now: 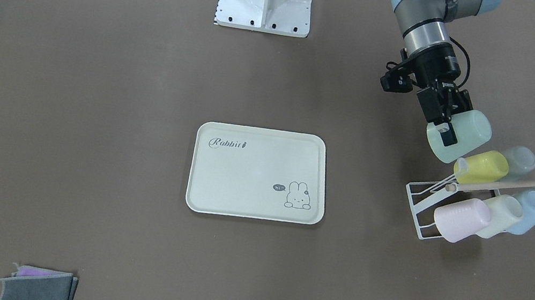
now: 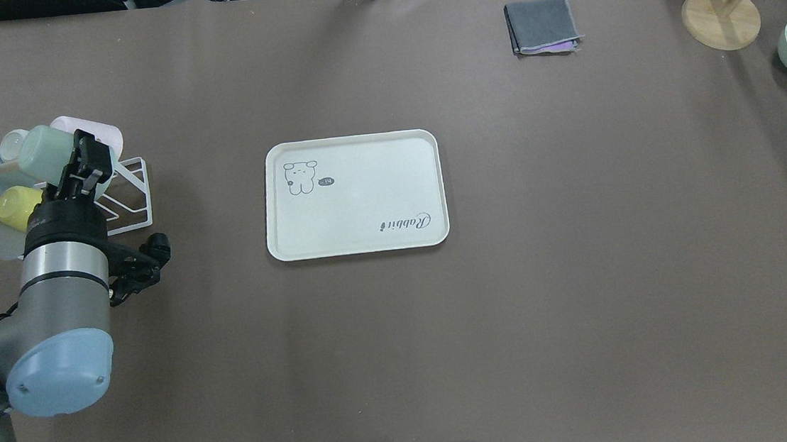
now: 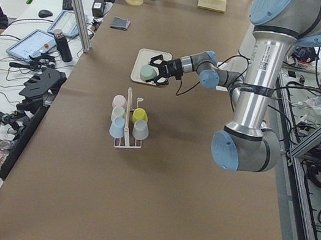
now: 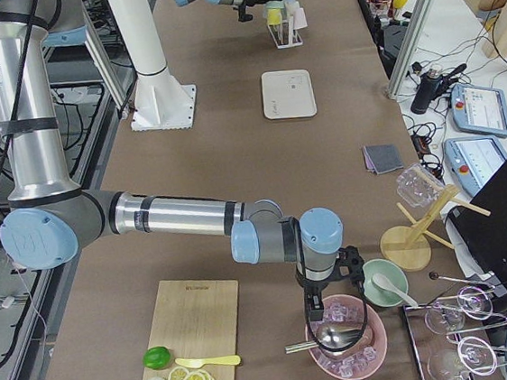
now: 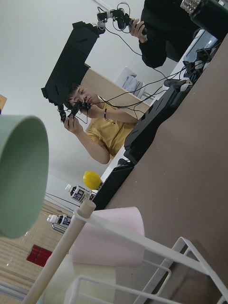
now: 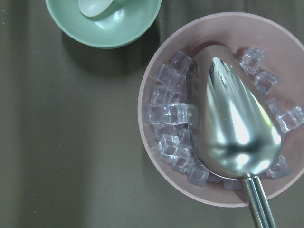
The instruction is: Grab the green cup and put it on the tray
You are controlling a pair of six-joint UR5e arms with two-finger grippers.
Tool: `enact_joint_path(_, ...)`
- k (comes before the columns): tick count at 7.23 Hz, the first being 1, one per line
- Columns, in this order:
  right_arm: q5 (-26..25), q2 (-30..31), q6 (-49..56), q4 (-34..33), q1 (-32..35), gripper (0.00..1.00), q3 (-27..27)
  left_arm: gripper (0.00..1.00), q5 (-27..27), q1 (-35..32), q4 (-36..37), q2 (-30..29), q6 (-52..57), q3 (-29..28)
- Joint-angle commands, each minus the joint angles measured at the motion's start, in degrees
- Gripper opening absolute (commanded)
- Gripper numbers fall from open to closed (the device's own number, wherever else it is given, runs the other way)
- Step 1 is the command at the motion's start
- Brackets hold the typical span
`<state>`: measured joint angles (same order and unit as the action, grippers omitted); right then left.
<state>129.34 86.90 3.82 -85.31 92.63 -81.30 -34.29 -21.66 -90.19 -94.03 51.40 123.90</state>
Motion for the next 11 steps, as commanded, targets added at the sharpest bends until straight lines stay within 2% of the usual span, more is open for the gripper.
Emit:
enact_joint_path(1, -0.23, 0.02, -0.04, 0.05, 0.0, 1.0, 0.0, 0.01, -13.54, -2.4, -0.34, 1.39, -6.34, 2.23)
enact_joint_path(3, -1.02, 0.02, -0.04, 0.06, 0.0, 1.0, 0.0, 0.0, -22.79, -6.79, -0.95, 1.04, -12.35, 2.58)
enact_joint_path(6, -1.46, 0.02, -0.04, -0.03, 0.0, 1.0, 0.0, 0.0, -26.42, -10.85, -7.52, 1.57, -12.81, 5.21)
enact_joint_path(7, -1.64, 0.02, -0.13, -0.03, 0.0, 1.0, 0.0, 0.0, -33.31, -12.94, -7.72, 1.04, -16.12, 4.43)
enact_joint_path(8, -1.64, 0.02, -0.13, -0.03, 0.0, 1.0, 0.0, 0.0, -36.08, -13.75, -8.5, 1.04, -21.72, 3.64)
enact_joint_path(9, -1.64, 0.02, -0.13, 0.05, 0.0, 1.0, -0.09, 0.0, -38.2, -15.06, -6.68, -2.27, -21.86, 3.02)
enact_joint_path(10, -1.64, 0.02, -0.13, 0.06, 0.0, 1.0, -0.17, 0.0, -41.61, -16.64, -0.57, -11.09, -22.04, 0.84)
enact_joint_path(11, -1.64, 0.02, -0.13, 0.14, 0.0, 1.0, -0.17, 0.0, -44.34, -18.31, 2.71, -13.44, -23.87, 0.21)
